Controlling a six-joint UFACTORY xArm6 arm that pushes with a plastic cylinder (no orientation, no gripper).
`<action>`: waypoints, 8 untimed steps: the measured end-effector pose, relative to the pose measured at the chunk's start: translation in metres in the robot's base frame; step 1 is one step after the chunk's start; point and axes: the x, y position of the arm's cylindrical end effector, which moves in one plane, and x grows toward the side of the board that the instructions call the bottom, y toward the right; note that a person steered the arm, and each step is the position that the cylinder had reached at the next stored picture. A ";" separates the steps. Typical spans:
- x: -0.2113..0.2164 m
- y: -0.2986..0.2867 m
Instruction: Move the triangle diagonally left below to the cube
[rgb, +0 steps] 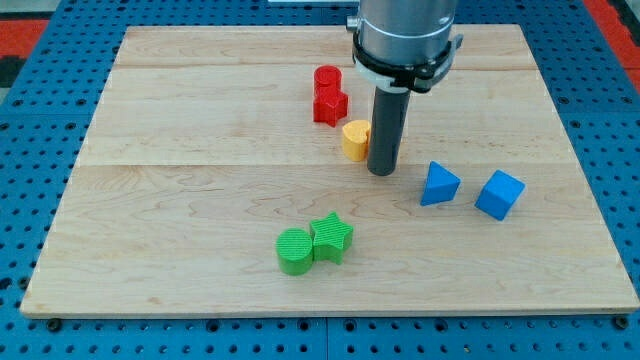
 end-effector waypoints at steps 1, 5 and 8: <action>0.009 0.061; 0.069 0.068; 0.090 0.069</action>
